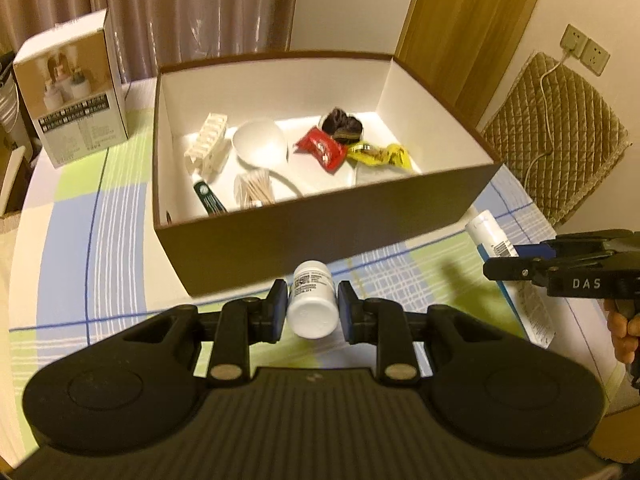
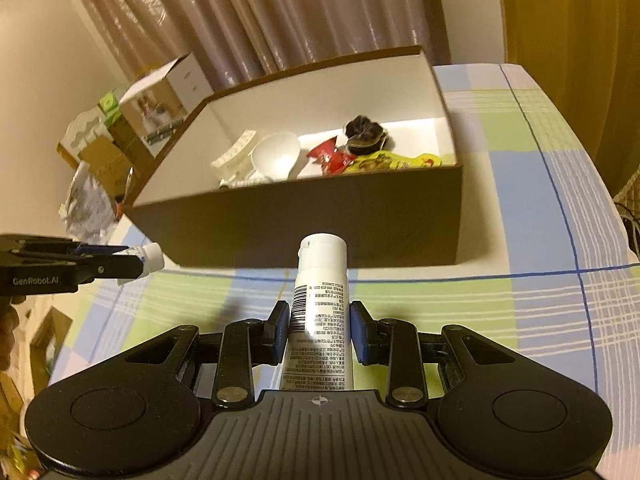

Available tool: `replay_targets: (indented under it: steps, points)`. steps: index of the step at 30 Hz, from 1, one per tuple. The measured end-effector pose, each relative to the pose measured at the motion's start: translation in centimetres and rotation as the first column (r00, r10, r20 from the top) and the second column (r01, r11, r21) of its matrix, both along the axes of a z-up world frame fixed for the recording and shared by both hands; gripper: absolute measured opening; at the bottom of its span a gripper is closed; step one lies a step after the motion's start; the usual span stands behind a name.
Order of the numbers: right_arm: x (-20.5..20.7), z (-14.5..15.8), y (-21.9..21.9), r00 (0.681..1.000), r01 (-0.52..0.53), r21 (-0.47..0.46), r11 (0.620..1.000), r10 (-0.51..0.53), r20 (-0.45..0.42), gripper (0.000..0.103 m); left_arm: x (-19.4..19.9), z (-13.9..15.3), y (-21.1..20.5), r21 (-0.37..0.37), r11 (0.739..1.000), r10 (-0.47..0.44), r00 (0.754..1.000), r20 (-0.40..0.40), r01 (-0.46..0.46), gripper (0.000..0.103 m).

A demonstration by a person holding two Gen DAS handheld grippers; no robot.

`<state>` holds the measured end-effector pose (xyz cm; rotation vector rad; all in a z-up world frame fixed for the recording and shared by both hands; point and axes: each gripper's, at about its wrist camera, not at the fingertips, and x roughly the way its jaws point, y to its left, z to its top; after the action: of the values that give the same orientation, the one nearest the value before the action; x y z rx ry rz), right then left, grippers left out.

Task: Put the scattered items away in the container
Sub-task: 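Lift and carry the tube and pill bottle over the box with both tools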

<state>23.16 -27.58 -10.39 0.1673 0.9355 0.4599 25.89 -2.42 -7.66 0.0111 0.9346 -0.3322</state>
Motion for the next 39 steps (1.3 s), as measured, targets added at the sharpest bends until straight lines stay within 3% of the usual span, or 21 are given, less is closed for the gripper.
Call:
replay_targets:
  steps: [10,19,39]
  points:
    - [1.3,2.4,-0.9,1.0,0.028,0.103,0.994,-0.029,0.003,0.035,0.5,2.0,0.5,-0.013,1.0,0.013,0.998,0.056,-0.013,0.022]
    - [2.4,3.3,-0.2,1.0,0.013,0.128,0.992,-0.015,0.013,0.035,1.3,2.8,0.5,-0.007,1.0,0.005,0.997,0.081,-0.004,0.022]
    - [9.1,6.2,1.6,0.996,0.027,0.206,0.978,-0.043,0.073,0.035,7.5,3.3,0.6,-0.002,1.0,0.015,0.994,0.106,-0.014,0.022]
